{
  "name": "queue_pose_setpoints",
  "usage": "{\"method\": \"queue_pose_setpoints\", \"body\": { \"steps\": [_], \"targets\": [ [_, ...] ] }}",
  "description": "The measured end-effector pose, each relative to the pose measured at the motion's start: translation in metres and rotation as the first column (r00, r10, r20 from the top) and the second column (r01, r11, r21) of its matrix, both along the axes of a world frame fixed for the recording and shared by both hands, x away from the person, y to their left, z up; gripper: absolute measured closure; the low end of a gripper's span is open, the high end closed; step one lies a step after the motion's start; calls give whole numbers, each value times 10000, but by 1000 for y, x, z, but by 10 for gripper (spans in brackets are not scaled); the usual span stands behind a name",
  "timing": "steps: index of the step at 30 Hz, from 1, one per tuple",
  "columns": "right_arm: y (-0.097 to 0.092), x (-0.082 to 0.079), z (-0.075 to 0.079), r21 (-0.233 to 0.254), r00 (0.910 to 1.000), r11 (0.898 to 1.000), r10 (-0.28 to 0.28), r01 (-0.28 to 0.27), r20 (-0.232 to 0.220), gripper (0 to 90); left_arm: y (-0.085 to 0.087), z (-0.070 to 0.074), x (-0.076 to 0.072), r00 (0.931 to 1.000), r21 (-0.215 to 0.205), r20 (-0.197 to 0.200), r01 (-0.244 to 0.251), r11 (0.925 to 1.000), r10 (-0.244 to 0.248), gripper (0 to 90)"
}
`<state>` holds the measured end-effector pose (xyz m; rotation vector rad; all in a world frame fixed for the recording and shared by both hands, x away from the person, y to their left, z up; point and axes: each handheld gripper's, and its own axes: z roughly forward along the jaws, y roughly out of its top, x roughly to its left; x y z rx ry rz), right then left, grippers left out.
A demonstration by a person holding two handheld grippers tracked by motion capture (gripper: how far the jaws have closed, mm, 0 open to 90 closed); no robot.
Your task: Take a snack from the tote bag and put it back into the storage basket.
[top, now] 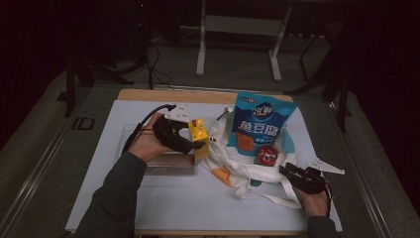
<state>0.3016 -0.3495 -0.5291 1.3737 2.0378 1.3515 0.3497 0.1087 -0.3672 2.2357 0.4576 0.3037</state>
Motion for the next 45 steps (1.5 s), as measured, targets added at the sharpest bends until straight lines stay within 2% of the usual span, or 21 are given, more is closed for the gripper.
{"method": "queue_pose_setpoints", "body": {
  "steps": [6, 10, 13, 18, 21, 22, 23, 29, 34, 41, 45],
  "targets": [
    [0, 0, 0, 7, 10000, 10000, 0, 0, 11, 593, 14, -6, 5, 9982, 62, -175, -580, 9983, 581, 286],
    [0, 0, 0, 5, 10000, 10000, 2, -2, 14, 592, 19, -9, 8, 9951, 268, -184, -963, 9950, 968, 286],
    [0, 0, 0, 5, 10000, 10000, 6, -6, 23, 592, 24, -13, 10, 9919, 143, -291, -1234, 9923, 1238, 286],
    [0, 0, 0, 7, 10000, 10000, 6, -6, 11, 592, 30, -20, 13, 9823, 388, -333, -1829, 9824, 1842, 286],
    [0, 0, 0, 19, 10000, 10000, -1, 1, 2, 592, 34, -22, 13, 9744, 513, -326, -2206, 9740, 2224, 286],
    [0, 0, 0, 19, 10000, 10000, -1, 1, 2, 592, 34, -22, 13, 9744, 513, -326, -2206, 9740, 2224, 286],
    [0, 0, 0, 23, 10000, 10000, -5, 5, 0, 592, 36, -23, 14, 9683, 587, -305, -2458, 9675, 2479, 286],
    [0, 0, 0, 18, 10000, 10000, -9, 9, -7, 587, 44, -25, 14, 9536, 598, -275, -2978, 9527, 2998, 286],
    [0, 0, 0, 29, 10000, 10000, -3, 3, -8, 587, 54, -29, 15, 9312, 584, -339, -3606, 9309, 3629, 286],
    [0, 0, 0, 24, 10000, 10000, -12, 12, -9, 587, 71, -38, 17, 8806, 638, -413, -4691, 8808, 4720, 286],
    [0, -1, 0, 26, 10000, 10000, -20, 20, -8, 587, 79, -41, 15, 8565, 740, -346, -5116, 8560, 5149, 286]
  ]
}}
